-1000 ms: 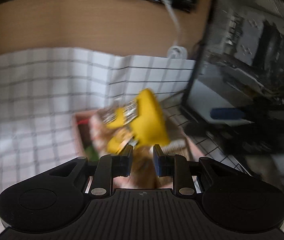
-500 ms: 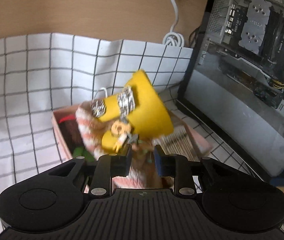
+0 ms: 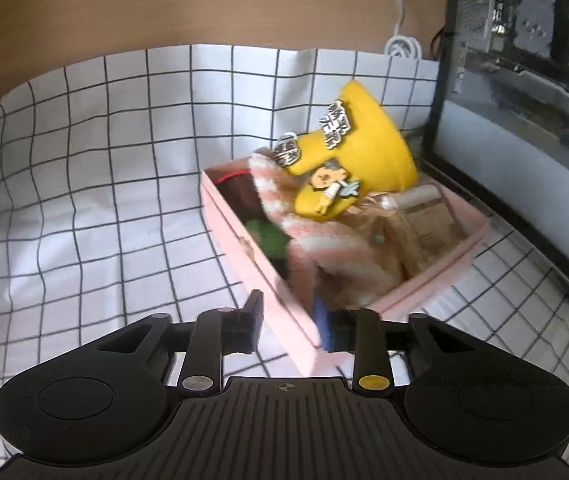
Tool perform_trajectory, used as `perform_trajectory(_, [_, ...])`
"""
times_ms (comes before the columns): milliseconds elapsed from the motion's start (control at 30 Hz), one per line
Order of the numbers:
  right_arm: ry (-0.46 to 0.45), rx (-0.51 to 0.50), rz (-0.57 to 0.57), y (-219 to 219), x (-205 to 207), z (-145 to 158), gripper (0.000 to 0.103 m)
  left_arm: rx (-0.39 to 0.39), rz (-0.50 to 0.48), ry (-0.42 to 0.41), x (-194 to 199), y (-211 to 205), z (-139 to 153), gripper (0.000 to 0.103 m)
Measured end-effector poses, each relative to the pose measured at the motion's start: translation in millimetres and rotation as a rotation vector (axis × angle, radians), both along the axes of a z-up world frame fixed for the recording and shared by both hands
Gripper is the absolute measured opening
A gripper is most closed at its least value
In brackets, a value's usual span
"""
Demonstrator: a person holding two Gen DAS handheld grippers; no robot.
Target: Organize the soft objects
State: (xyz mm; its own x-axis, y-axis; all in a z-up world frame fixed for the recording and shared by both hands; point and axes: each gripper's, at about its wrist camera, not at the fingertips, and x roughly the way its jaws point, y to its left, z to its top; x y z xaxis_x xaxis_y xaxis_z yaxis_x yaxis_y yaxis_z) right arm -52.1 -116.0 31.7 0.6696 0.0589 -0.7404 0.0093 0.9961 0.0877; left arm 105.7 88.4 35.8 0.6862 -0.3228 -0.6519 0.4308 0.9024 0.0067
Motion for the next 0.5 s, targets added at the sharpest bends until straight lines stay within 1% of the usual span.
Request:
perform_trajectory(67, [0.004,0.033,-0.011,-3.1,-3.2,-0.6,0.081,0.011,0.025,0.013,5.6,2.9,0.0,0.05])
perform_trajectory(100, [0.002,0.054,-0.002,-5.3,-5.7,-0.3,0.081,0.013,0.037,0.022,7.7,4.0,0.2,0.054])
perform_trajectory(133, [-0.005,0.059,0.005,-7.4,-8.6,0.8,0.081,0.03,0.036,0.019,8.8,3.9,0.7,0.054])
perform_trajectory(200, [-0.02,0.049,-0.005,-11.5,-13.5,2.3,0.081,0.086,0.049,-0.012,8.2,2.8,1.3,0.054])
perform_trajectory(267, [-0.022,0.058,0.004,-18.3,-17.5,2.0,0.082,0.11,0.091,-0.025,9.1,4.8,1.5,0.051])
perform_trajectory(300, [-0.022,0.054,0.01,-21.1,-19.4,1.2,0.083,0.106,0.112,-0.021,10.1,6.7,1.9,0.049])
perform_trajectory(400, [-0.017,0.023,0.01,-28.2,-21.4,-5.2,0.083,0.048,0.147,0.0,5.7,11.9,3.9,0.048])
perform_trajectory(500, [-0.002,0.024,0.014,-32.1,-14.8,-14.6,0.085,0.014,0.214,-0.035,-19.4,16.1,10.8,0.048])
